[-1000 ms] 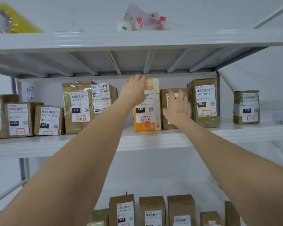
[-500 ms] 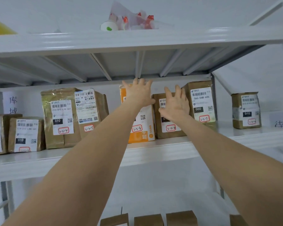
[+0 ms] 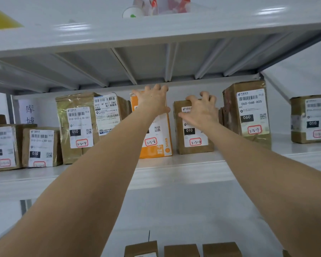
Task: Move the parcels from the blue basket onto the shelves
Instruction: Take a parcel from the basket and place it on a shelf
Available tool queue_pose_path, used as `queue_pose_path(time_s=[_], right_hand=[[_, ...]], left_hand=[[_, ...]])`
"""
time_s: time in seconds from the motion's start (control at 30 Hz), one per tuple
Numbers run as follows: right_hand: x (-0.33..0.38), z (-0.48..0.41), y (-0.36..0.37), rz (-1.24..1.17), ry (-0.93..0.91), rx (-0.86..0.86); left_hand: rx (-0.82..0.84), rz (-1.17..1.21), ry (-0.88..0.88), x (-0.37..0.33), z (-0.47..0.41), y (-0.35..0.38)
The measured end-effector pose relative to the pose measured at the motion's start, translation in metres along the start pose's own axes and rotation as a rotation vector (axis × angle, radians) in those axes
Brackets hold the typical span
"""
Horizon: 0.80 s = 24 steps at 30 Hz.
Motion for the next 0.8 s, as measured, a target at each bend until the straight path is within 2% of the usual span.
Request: queue_pose_path(time_s=[0.17, 0.27, 0.37, 0.47, 0.6, 0.7, 0.8], right_hand=[[0.016, 0.001, 0.006, -0.014, -0.028, -0.018], [0.004, 0.0, -0.001, -0.013, 0.017, -0.064], [-0.003, 0.0, 0.007, -0.065, 0.019, 0.004], [0.009, 0.001, 0.002, -0.007, -0.048, 0.032], [0.007, 0.01, -0.04, 0.063, -0.101, -0.124], [-0.026, 0.023, -0.071, 0.08, -0.076, -0.224], [-0.076, 0.029, -0.092, 0.013, -0.004, -0.265]], left_hand=[[0.004, 0.011, -0.039, 0.002, 0.0, -0.001], [-0.014, 0.043, -0.063, 0.007, 0.0, -0.005], [-0.024, 0.029, -0.061, 0.005, 0.0, -0.004], [-0.074, -0.007, -0.051, 0.0, -0.002, -0.01], [-0.28, 0.072, 0.101, -0.038, 0.001, -0.04], [-0.241, 0.177, 0.193, -0.085, 0.002, -0.044], [-0.158, 0.257, 0.201, -0.126, 0.002, -0.04]])
Point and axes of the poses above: each hand's wrist, its own z-axis away from the middle knuckle, its own y-axis out of the palm, x = y × z, the point moved 10 cm from there along -z, towards the middle knuckle, and after that the axes turned 10 degrees about x, right-handed, at the moved point
